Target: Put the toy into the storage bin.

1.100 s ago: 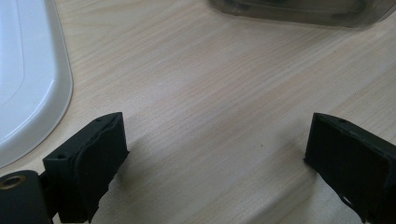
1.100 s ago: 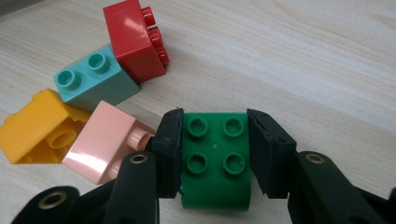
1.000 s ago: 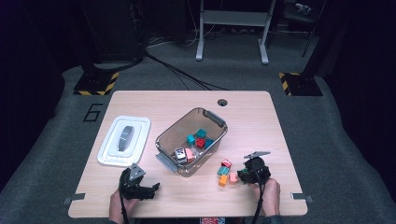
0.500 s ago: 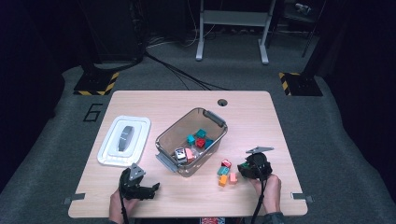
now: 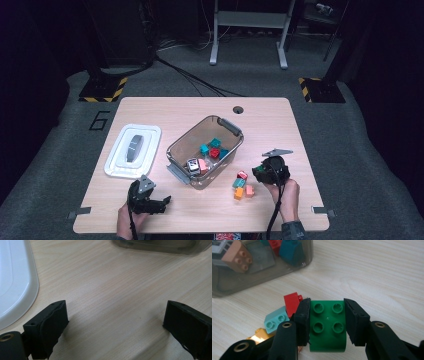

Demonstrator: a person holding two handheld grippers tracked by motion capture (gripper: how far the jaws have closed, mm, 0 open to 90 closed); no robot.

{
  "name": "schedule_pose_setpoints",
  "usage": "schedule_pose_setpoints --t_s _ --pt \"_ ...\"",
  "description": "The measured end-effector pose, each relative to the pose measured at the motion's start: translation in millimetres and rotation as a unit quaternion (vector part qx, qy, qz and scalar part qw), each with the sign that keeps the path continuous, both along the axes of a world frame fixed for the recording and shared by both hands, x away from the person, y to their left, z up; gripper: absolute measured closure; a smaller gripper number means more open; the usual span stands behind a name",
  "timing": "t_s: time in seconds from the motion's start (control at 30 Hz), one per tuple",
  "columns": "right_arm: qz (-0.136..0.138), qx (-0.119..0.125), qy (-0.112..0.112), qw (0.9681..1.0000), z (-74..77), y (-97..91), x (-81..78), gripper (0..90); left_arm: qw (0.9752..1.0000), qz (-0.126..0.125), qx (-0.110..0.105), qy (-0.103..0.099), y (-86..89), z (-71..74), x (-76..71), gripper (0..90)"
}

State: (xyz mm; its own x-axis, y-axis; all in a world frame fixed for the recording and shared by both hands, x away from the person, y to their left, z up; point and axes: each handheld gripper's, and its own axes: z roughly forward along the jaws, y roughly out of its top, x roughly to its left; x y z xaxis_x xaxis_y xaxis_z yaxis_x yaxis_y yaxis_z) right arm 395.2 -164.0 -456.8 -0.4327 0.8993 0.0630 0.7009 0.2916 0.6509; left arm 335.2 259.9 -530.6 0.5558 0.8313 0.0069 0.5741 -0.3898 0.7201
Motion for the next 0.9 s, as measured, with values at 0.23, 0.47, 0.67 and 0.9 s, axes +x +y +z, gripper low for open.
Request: schedule_pose_setpoints --t_s 0.23,0.47,0.67,0.9 --pt "0.009 -0.002 -0.012 0.9999 12.3 6.2 7.0 58.9 1.0 0.0 0.0 0.0 0.0 0.0 0.0 5.3" --pt "0.016 -0.008 -0.02 0.9996 22.5 11.5 14.3 58.9 1.0 0.0 0.0 0.0 0.0 0.0 0.0 5.3" --pt "0.02 -0.012 -0.028 0.9993 31.2 15.5 18.9 58.9 1.0 0.0 0.0 0.0 0.0 0.0 0.0 5.3" --pt "0.017 -0.015 -0.031 0.9993 39.8 18.7 24.2 58.9 1.0 0.0 0.0 0.0 0.0 0.0 0.0 5.3"
